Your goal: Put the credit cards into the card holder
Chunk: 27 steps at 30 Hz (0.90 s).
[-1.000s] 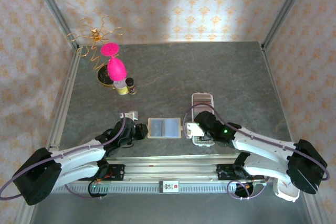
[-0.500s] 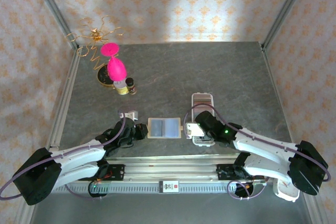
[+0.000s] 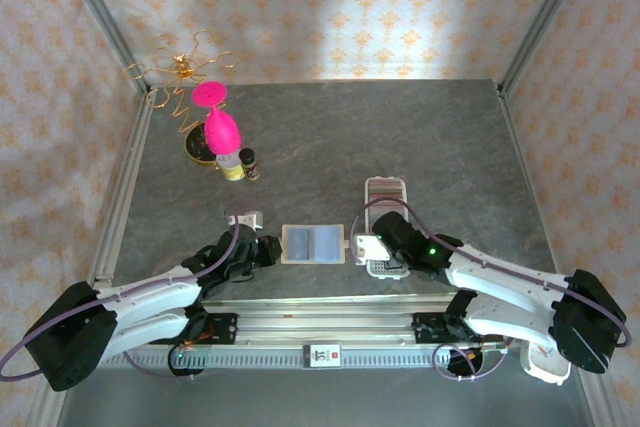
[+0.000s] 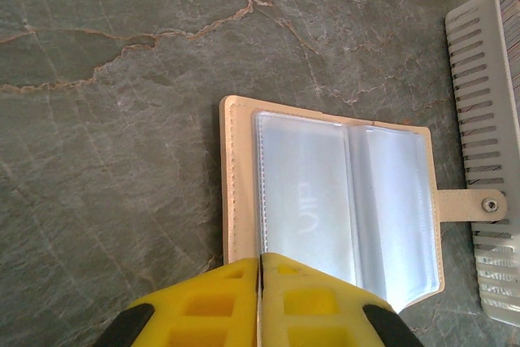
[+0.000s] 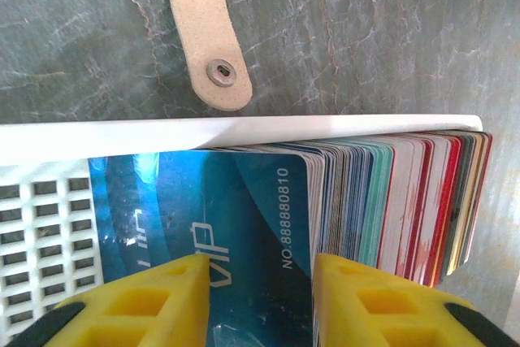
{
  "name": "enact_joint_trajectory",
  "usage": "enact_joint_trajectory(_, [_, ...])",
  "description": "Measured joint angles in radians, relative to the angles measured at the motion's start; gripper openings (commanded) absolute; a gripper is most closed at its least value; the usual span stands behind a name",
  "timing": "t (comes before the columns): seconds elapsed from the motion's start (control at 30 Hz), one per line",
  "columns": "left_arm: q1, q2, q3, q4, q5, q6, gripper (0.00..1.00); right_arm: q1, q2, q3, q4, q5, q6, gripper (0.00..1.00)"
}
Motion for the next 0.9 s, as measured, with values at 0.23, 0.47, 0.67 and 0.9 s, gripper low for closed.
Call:
enact_joint_trajectory(0.23, [0.000,0.000,0.000,0.000,0.000,0.000,0.10,0.000,-0.001,0.000,-0.004,-0.002,-0.001,0.35])
enact_joint_trajectory(0.47, [0.000,0.000,0.000,0.000,0.000,-0.003,0.09,0.000,-0.019,-0.008,-0.006,0.001,-0.001,0.30])
enact_joint_trajectory(0.67, [0.000,0.000,0.000,0.000,0.000,-0.004,0.09,0.000,-0.025,-0.010,-0.008,0.002,-0.005,0.25])
enact_joint_trajectory(0.9, [0.000,0.000,0.000,-0.003,0.000,-0.007,0.08,0.000,-0.040,-0.011,-0.012,0.005,-0.005,0.21])
